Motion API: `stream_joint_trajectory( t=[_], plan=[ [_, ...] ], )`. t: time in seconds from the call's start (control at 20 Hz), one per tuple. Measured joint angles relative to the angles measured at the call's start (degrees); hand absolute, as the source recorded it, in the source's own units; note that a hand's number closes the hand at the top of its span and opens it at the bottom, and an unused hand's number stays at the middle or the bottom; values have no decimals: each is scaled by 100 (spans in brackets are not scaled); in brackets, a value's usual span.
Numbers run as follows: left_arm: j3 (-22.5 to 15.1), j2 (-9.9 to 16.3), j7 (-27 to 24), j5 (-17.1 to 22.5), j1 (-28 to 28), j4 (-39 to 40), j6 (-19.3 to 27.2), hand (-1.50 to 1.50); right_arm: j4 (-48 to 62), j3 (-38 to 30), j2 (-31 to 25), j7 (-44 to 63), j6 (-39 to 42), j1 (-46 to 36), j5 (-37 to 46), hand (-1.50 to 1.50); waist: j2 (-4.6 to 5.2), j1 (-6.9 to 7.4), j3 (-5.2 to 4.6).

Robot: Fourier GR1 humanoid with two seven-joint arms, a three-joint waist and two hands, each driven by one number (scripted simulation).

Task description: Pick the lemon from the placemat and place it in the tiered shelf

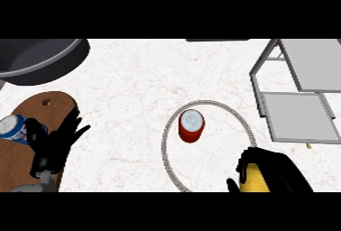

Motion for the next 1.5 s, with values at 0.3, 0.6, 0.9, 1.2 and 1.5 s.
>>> stream_joint_trajectory(
  t=[0.3, 0.6, 0.9, 1.2, 1.5],
  plan=[
    [69, 39, 111, 25, -26, -11, -21, 0, -1593, -992, -477, 160, 157, 282, -455, 150, -2, -37, -13],
    [103, 27, 34, 8, -41, 53, -46, 0, -1735, -2175, -702, 770, 551, -464, -765, 150, 3, -31, -20],
    [96, -9, 5, -45, -97, 113, -39, 0, -1690, -3396, -1012, 1659, 1127, -1659, -1795, 150, -6, -6, -19],
    [105, -20, 12, -28, -146, 124, -113, 0, -1127, -4772, -1821, 2365, 1459, -2991, -3532, 150, 0, 63, -25],
    [54, -97, 45, -86, -181, 62, -114, 0, 225, -5373, -2863, 2304, 1636, -3920, -4322, 150, 30, 145, -24]
  ],
)
